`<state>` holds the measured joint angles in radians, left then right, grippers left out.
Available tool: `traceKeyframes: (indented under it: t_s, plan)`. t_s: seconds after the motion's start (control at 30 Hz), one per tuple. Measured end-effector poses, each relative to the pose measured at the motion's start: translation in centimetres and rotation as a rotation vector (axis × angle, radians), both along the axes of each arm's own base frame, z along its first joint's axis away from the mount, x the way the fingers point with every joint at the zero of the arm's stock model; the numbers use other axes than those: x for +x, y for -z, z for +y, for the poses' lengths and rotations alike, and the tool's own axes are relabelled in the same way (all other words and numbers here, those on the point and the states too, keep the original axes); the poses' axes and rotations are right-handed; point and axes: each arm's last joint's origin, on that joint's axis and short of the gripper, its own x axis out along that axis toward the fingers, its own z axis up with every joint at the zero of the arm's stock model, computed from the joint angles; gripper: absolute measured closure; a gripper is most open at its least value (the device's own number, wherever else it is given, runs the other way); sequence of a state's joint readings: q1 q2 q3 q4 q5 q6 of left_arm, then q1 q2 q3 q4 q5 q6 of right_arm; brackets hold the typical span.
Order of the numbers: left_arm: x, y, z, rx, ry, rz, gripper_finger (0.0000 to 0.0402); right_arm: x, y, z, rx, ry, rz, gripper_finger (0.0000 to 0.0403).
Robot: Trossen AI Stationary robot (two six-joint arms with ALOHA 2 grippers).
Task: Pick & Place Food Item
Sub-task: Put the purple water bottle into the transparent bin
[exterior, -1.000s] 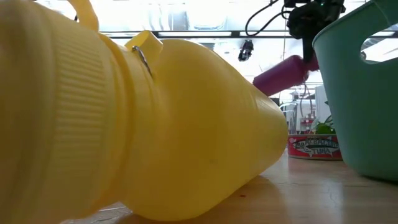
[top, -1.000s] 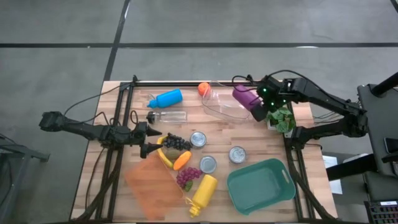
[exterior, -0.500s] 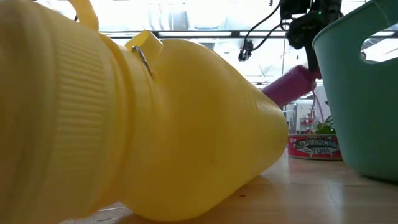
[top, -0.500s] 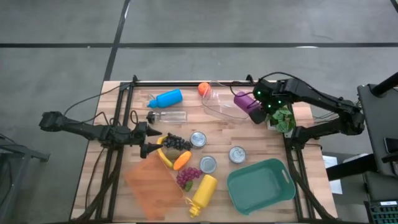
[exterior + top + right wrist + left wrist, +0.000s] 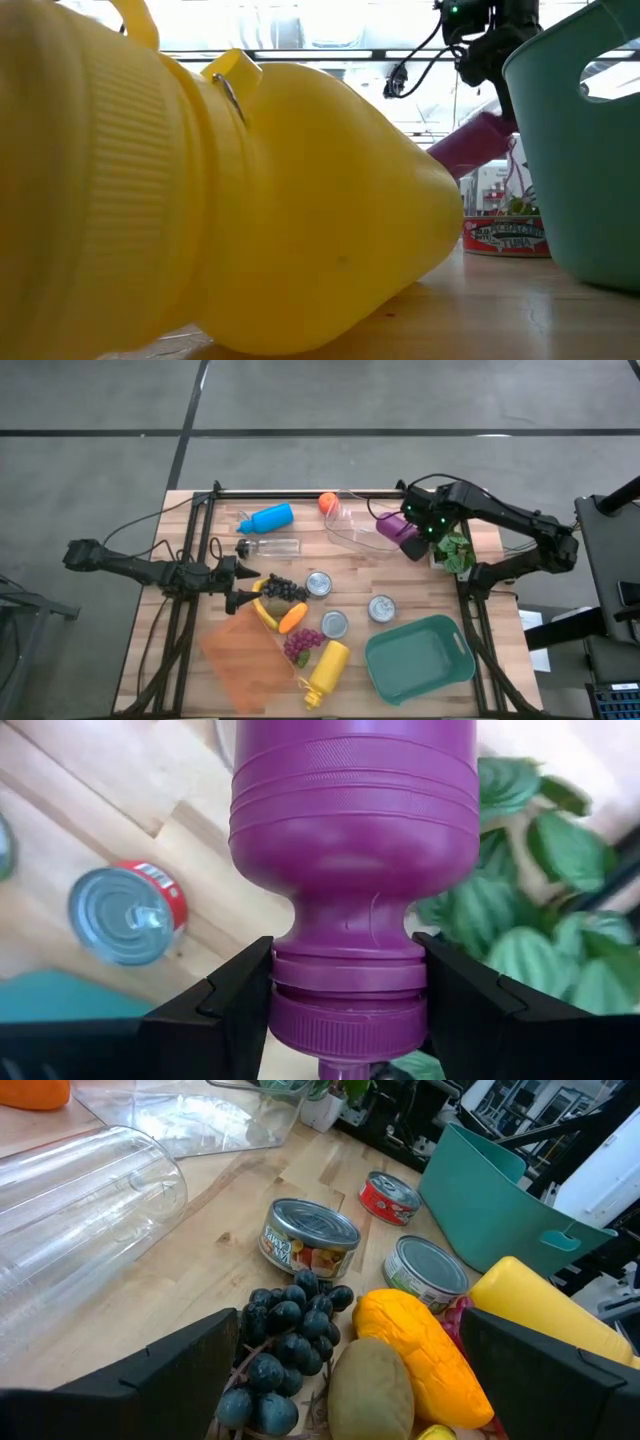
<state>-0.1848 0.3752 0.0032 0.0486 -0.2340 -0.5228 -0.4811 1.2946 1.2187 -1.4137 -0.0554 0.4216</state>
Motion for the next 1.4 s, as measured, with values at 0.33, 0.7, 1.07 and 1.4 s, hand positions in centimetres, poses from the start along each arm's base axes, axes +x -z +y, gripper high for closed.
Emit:
traceKeyframes:
  t_s: [0.33,0.7,1.07,1.4]
  plan:
    - [0.0,0.0,0.0,0.000,0.000,0.001,0.0018,0.4,0.1,-1.5,-0.017,-0.093,0.100,0.0200]
    - [0.0,0.0,0.0,0.000,0.000,0.000,0.0018,2.0,-0.5,-3.2,-0.004,-0.172,0.206,0.0202]
    - [0.0,0.0,0.0,0.000,0.000,0.000,0.0018,1.9,-0.5,-4.0,-0.072,-0.185,0.256,0.0202]
    - [0.0,0.0,0.0,0.000,0.000,0.000,0.0018,1.8,-0.4,-4.0,-0.060,-0.207,0.251,0.0202]
